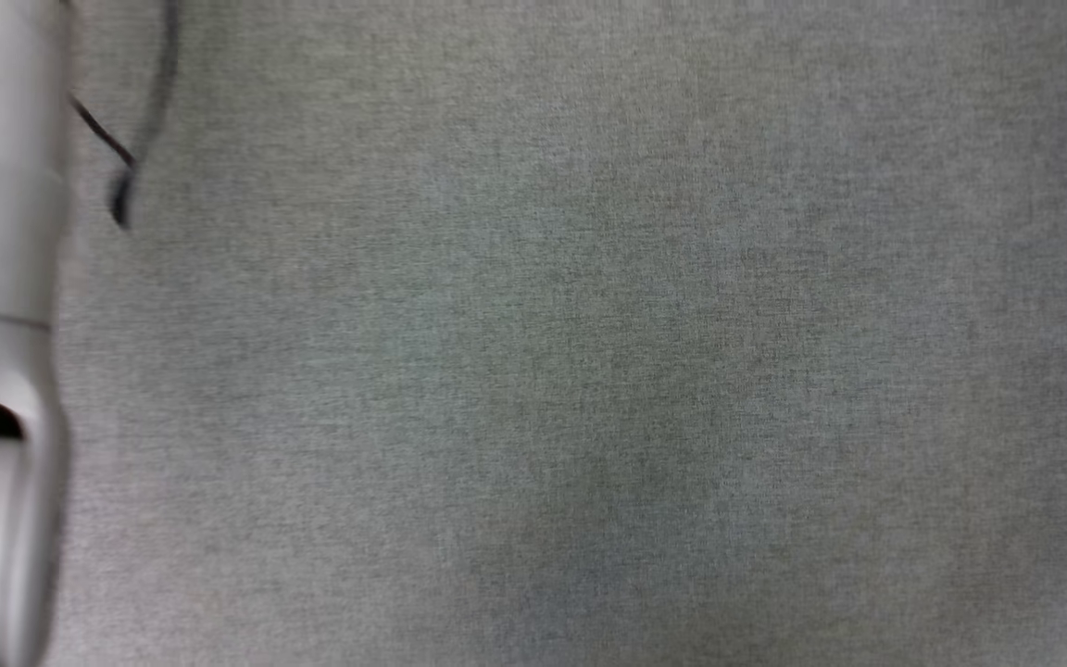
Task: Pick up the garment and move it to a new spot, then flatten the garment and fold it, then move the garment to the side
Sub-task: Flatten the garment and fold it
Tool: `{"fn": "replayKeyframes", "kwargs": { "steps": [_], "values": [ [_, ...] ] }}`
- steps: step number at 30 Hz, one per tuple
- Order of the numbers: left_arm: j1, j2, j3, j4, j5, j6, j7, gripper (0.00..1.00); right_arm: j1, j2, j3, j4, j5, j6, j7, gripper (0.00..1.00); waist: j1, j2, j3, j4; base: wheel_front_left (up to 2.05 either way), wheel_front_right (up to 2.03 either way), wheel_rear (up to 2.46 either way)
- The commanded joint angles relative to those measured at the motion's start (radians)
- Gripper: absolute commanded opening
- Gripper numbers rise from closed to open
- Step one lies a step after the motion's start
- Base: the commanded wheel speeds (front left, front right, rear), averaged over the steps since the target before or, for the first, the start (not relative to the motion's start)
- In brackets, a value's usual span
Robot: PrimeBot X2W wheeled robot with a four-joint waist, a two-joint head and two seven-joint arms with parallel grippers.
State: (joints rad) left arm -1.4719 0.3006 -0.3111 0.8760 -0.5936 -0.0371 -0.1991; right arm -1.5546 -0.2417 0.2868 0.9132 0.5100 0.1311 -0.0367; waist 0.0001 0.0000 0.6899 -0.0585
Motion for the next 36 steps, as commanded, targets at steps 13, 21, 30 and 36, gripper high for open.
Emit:
{"fn": "replayKeyframes", "kwargs": {
  "steps": [13, 21, 30, 36],
  "values": [
    [0.402, -0.059, 0.053, 0.103, -0.079, -0.066, -0.066, 0.0, 0.42, -0.065, 0.154, 0.03, 0.176, -0.001, -0.032, 0.0, -0.0001, 0.0, -0.215, 0.017, 0.0, 0.0, 0.0],
    [0.798, -0.052, 0.152, -0.139, -0.011, -0.055, -0.067, 0.0, 0.693, -0.123, 0.21, -0.05, 0.265, -0.001, -0.038, 0.0, -0.0001, 0.0, -0.396, 0.009, 0.0, 0.0, 0.0],
    [1.199, -0.045, 0.231, -0.431, 0.031, 0.005, -0.067, 0.0, 0.989, -0.188, 0.193, -0.197, 0.3, -0.001, -0.054, 0.0, -0.0001, 0.0, -0.534, 0.012, 0.0, 0.0, 0.0],
    [1.407, -0.03, 0.234, -0.631, 0.034, 0.065, -0.008, 0.0, 1.219, -0.223, 0.113, -0.305, 0.262, -0.001, -0.053, 0.0, -0.0001, 0.0, -0.597, 0.032, 0.0, 0.0, 0.0]
  ]
}}
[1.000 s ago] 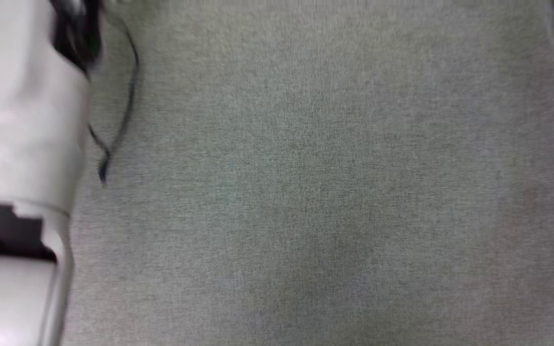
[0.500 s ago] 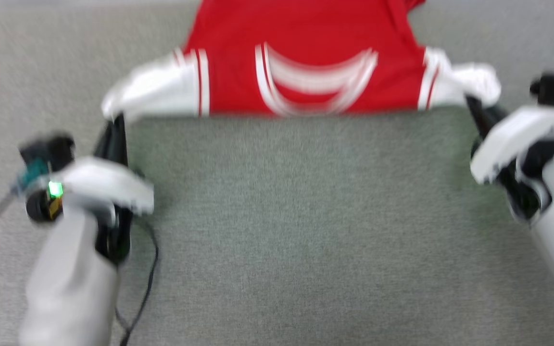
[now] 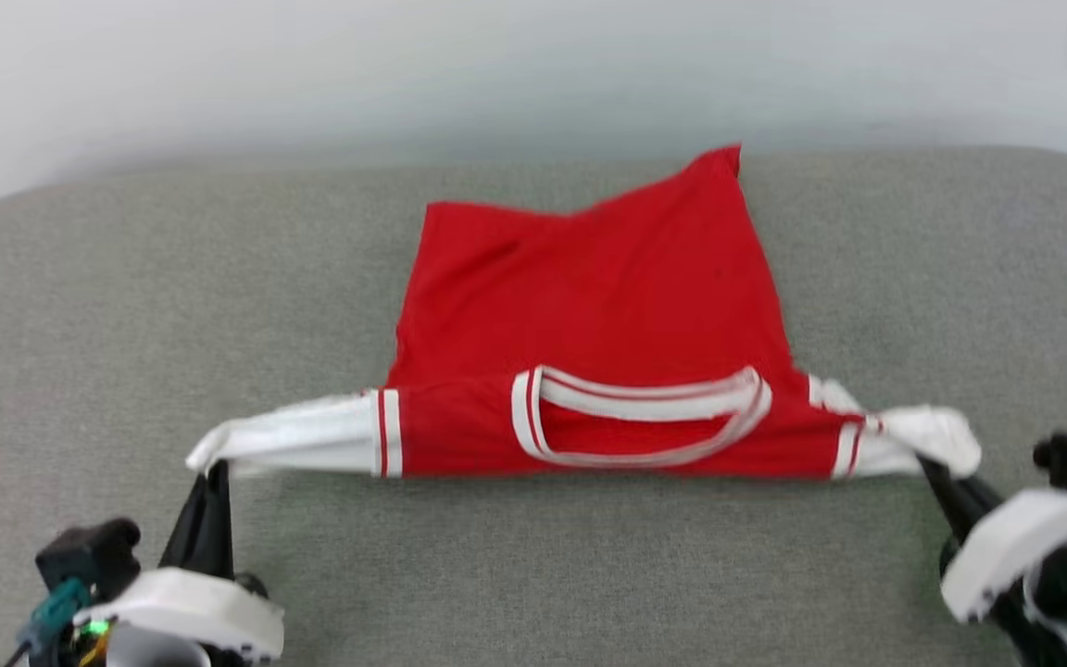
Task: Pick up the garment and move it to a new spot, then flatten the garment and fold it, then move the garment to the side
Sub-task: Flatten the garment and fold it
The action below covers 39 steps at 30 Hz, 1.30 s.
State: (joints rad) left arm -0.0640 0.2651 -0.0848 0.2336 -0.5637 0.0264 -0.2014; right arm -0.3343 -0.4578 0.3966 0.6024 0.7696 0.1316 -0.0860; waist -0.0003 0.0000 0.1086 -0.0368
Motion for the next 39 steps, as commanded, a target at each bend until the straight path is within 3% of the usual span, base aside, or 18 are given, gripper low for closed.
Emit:
{"fn": "replayKeyframes", "kwargs": {
  "steps": [1, 6, 11, 13, 14, 20, 23, 30, 39],
  "values": [
    [0.033, 0.007, 0.006, -0.022, 0.005, 0.015, 0.011, 0.0, 0.039, -0.001, -0.014, -0.017, -0.004, -0.002, 0.004, 0.0, 0.0003, 0.0, -0.023, 0.013, 0.0, 0.0, 0.0],
    [0.187, 0.02, -0.01, -0.18, 0.017, 0.077, 0.095, 0.0, 0.249, 0.016, -0.142, -0.13, -0.084, -0.002, 0.067, 0.0, 0.0003, 0.0, -0.059, 0.02, 0.0, 0.0, 0.0],
    [0.288, 0.022, -0.034, -0.277, 0.031, 0.117, 0.152, 0.0, 0.428, 0.066, -0.266, -0.295, -0.213, -0.002, 0.206, 0.0, 0.0003, 0.0, -0.064, 0.027, 0.0, 0.0, 0.0],
    [0.3, 0.013, -0.045, -0.3, 0.036, 0.125, 0.156, 0.0, 0.479, 0.107, -0.31, -0.358, -0.244, -0.002, 0.273, 0.57, 0.0003, 0.0, -0.059, 0.031, 0.0, 0.0, 0.0],
    [0.298, 0.007, -0.051, -0.311, 0.04, 0.126, 0.153, 0.0, 0.49, 0.122, -0.332, -0.396, -0.262, -0.002, 0.294, 1.0, 0.0003, 0.0, -0.056, 0.034, 0.0, 0.0, 0.0],
    [0.253, 0.0, -0.089, -0.364, 0.08, 0.138, 0.151, 0.0, 0.463, 0.206, -0.49, -0.581, -0.332, -0.001, 0.334, 1.0, 0.0003, 0.0, -0.029, 0.065, 0.0, 0.0, 0.0],
    [0.222, -0.003, -0.107, -0.386, 0.099, 0.137, 0.149, 0.0, 0.376, 0.233, -0.567, -0.605, -0.336, -0.001, 0.326, 1.0, 0.0003, 0.0, 0.001, 0.084, 0.0, 0.0, 0.0],
    [0.108, -0.025, -0.155, -0.424, 0.135, 0.116, 0.118, 0.0, 0.034, 0.16, -0.632, -0.42, -0.289, -0.001, 0.4, 1.0, 0.0003, 0.0, 0.145, 0.155, 0.0, 0.0, 0.0],
    [-0.042, -0.083, -0.225, -0.413, 0.166, 0.071, 0.046, 0.0, -0.369, 0.035, -0.557, -0.159, -0.289, -0.001, 0.675, 1.0, 0.0003, 0.0, 0.32, 0.271, 0.0, 0.0, 0.0]
  ]
}}
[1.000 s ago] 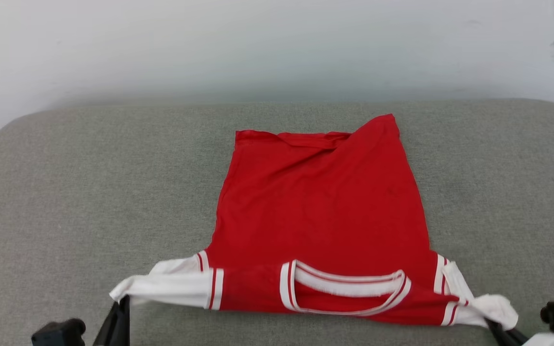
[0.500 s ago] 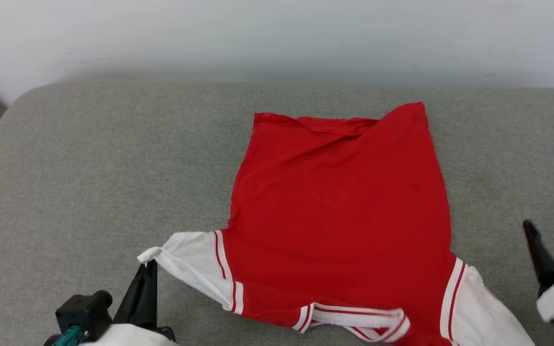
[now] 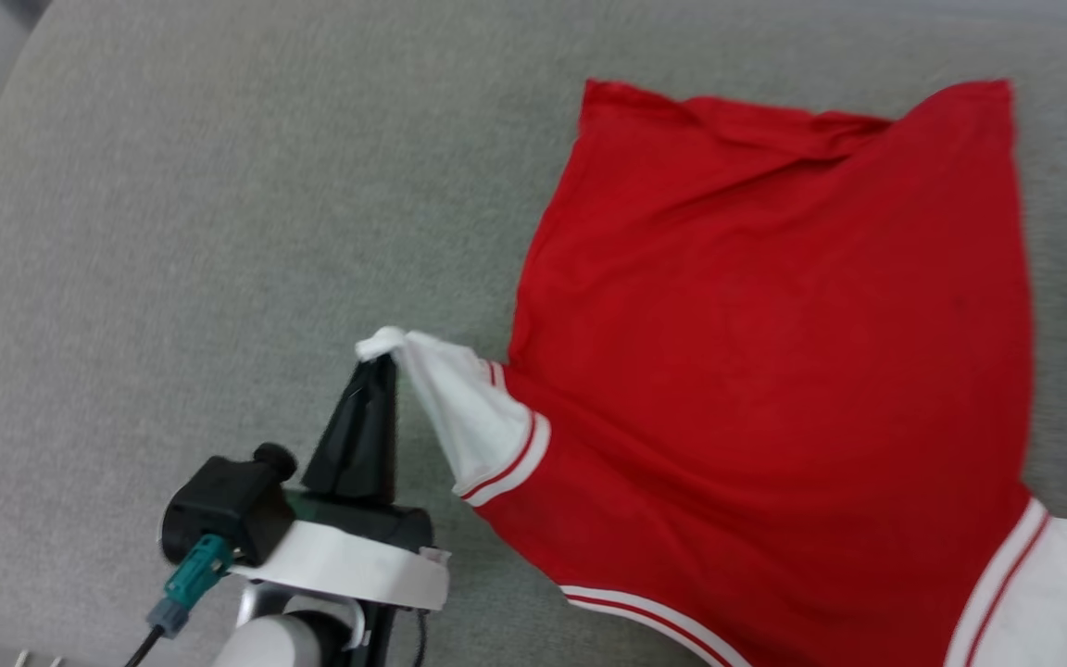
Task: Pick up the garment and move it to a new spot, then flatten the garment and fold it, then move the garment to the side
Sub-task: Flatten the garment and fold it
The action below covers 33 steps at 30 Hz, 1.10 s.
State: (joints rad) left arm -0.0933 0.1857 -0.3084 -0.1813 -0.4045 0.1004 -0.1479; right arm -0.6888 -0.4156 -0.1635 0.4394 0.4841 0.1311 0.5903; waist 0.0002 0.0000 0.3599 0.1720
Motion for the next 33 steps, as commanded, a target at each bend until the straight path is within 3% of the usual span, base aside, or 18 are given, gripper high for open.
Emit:
{"fn": "replayKeyframes", "kwargs": {
  "steps": [1, 9, 15, 16, 17, 27, 33],
  "values": [
    [-0.026, -0.01, -0.007, 0.006, 0.007, -0.007, -0.014, 0.0, -0.046, -0.015, 0.014, 0.025, -0.008, -0.001, 0.03, 1.0, -0.0002, 0.0, 0.083, 0.072, 0.0, 0.0, 0.0],
    [-0.086, -0.042, -0.034, 0.04, 0.002, -0.031, -0.053, 0.0, -0.215, -0.005, 0.022, 0.165, -0.051, -0.001, 0.14, 1.0, -0.0002, 0.0, 0.158, 0.116, 0.0, 0.0, 0.0],
    [-0.102, -0.051, -0.037, 0.072, -0.001, -0.039, -0.07, 0.0, -0.201, 0.024, 0.026, 0.293, -0.093, -0.001, 0.24, 1.0, -0.0002, 0.0, 0.162, 0.12, 0.0, 0.0, 0.0],
    [-0.099, -0.052, -0.038, 0.084, -0.003, -0.039, -0.074, 0.0, -0.189, 0.042, 0.025, 0.33, -0.106, -0.001, 0.277, 0.4, -0.0002, 0.0, 0.155, 0.117, 0.0, 0.0, 0.0],
    [-0.099, -0.052, -0.038, 0.09, -0.005, -0.04, -0.076, 0.0, -0.189, 0.046, 0.021, 0.339, -0.11, -0.001, 0.283, 0.0, -0.0002, 0.0, 0.15, 0.116, 0.0, 0.0, 0.0],
    [-0.06, -0.023, -0.012, 0.144, -0.023, -0.028, -0.071, 0.0, -0.22, -0.022, 0.104, 0.245, -0.134, -0.001, 0.219, 0.0, -0.0002, 0.0, 0.038, 0.062, 0.0, 0.0, 0.0],
    [0.008, 0.016, 0.039, 0.162, -0.047, 0.003, -0.057, 0.0, -0.096, -0.079, 0.212, 0.099, -0.091, -0.001, 0.223, 0.0, -0.0002, 0.0, -0.072, -0.022, 0.0, 0.0, 0.0]
  ]
}}
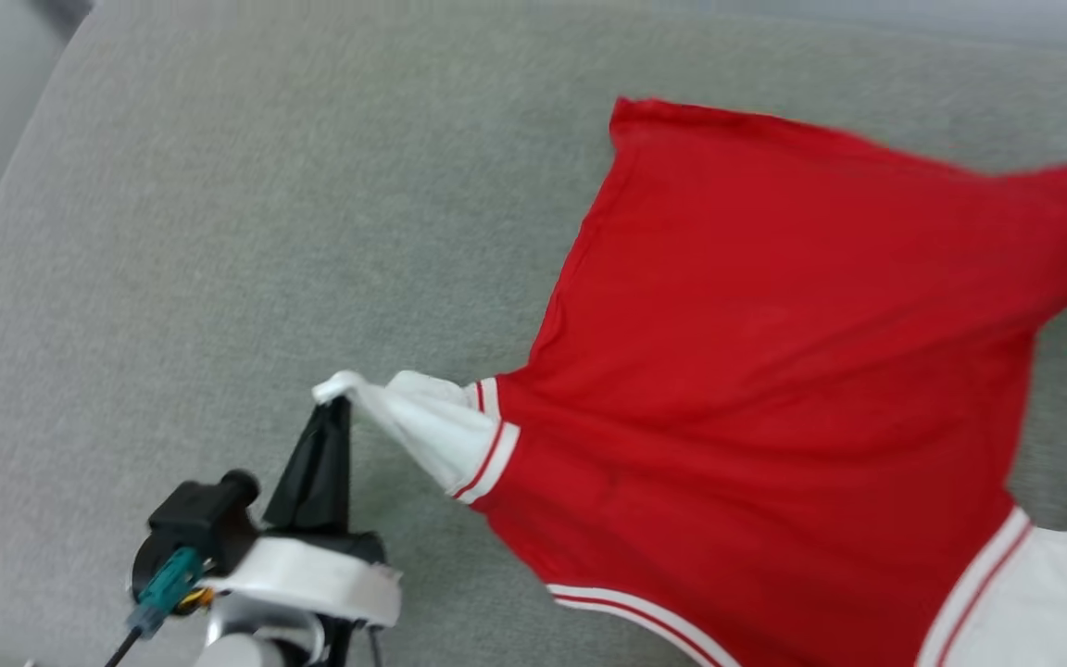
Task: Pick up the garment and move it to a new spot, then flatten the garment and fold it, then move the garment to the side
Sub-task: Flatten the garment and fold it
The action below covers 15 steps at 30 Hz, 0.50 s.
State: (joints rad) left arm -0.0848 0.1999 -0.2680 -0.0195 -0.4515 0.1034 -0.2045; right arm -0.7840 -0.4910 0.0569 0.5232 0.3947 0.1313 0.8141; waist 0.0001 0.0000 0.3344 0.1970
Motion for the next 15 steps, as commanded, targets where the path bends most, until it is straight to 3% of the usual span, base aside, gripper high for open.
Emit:
{"fn": "replayKeyframes", "kwargs": {
  "steps": [1, 4, 9, 10, 15],
  "values": [
    [0.014, 0.009, 0.008, 0.0, -0.002, 0.006, 0.004, 0.0, 0.031, -0.014, 0.003, -0.014, 0.01, -0.001, 0.008, 0.0, -0.0001, 0.0, -0.065, -0.064, 0.0, 0.0, 0.0],
    [0.057, 0.029, 0.034, -0.009, -0.013, 0.024, 0.014, 0.0, 0.148, -0.044, 0.021, -0.111, 0.031, -0.001, 0.03, 0.0, -0.0001, 0.0, -0.108, -0.112, 0.0, 0.0, 0.0],
    [0.117, 0.054, 0.066, -0.026, -0.029, 0.053, 0.035, 0.0, 0.408, -0.036, -0.001, -0.263, 0.057, -0.001, 0.093, 0.0, -0.0001, 0.0, -0.159, -0.181, 0.0, 0.0, 0.0],
    [0.145, 0.064, 0.077, -0.038, -0.035, 0.066, 0.047, 0.0, 0.573, 0.003, -0.032, -0.337, 0.057, -0.001, 0.118, 0.0, -0.0001, 0.0, -0.182, -0.214, 0.0, 0.0, 0.0],
    [0.161, 0.076, 0.074, -0.051, -0.031, 0.075, 0.071, 0.0, 0.78, 0.119, -0.088, -0.379, 0.048, -0.001, 0.114, 0.0, -0.0001, 0.0, -0.196, -0.246, 0.0, 0.0, 0.0]
  ]
}}
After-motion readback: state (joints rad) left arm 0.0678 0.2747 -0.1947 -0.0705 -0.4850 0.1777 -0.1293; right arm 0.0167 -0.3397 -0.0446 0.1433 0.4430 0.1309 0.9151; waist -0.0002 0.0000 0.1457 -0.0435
